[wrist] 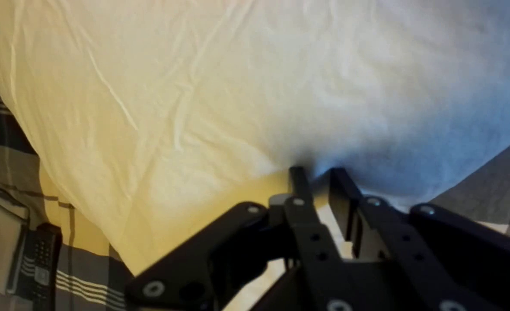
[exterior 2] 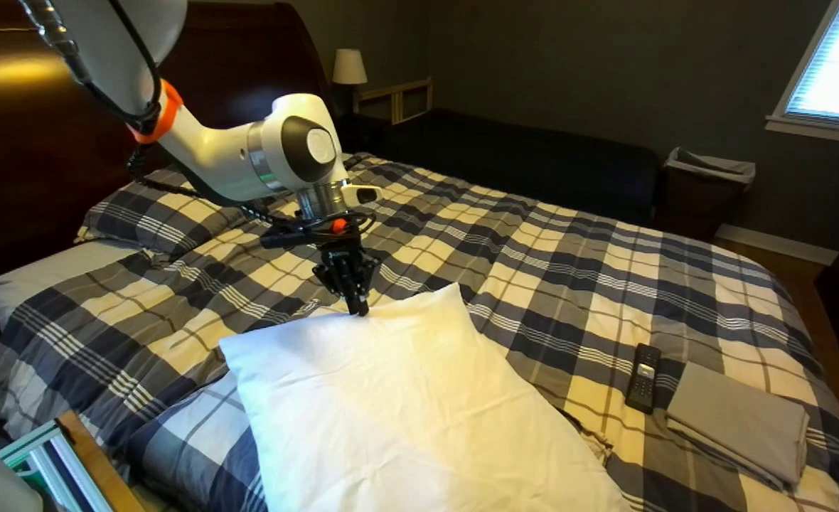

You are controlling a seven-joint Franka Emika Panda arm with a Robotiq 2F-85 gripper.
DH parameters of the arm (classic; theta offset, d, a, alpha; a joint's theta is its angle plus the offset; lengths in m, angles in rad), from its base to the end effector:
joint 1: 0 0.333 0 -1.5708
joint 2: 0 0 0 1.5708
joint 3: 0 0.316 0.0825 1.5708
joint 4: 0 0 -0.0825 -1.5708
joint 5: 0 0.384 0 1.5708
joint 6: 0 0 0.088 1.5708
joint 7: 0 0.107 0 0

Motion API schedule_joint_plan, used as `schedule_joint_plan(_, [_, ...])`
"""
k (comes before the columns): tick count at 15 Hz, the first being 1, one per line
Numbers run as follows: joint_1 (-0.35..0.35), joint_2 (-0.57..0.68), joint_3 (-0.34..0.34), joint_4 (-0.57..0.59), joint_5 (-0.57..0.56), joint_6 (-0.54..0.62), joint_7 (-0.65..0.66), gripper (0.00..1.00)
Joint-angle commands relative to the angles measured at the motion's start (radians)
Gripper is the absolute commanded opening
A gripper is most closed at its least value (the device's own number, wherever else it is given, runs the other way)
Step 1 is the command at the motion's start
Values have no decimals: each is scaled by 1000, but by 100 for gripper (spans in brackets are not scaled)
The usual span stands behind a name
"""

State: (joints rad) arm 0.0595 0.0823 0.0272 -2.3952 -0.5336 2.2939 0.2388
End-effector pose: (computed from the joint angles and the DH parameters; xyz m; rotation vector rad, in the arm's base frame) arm 0.4784 0.0305 0.2702 2.7309 0.3323 -0.1626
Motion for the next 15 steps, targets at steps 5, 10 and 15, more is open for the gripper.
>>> schedule_joint_plan(5, [-5, -158, 10, -83, 90, -30, -315, 0])
schedule_joint_plan(10, [-4, -89, 28, -46, 20, 5, 5, 49])
schedule_joint_plan(15, [30, 6, 57, -18, -176, 9, 365, 86])
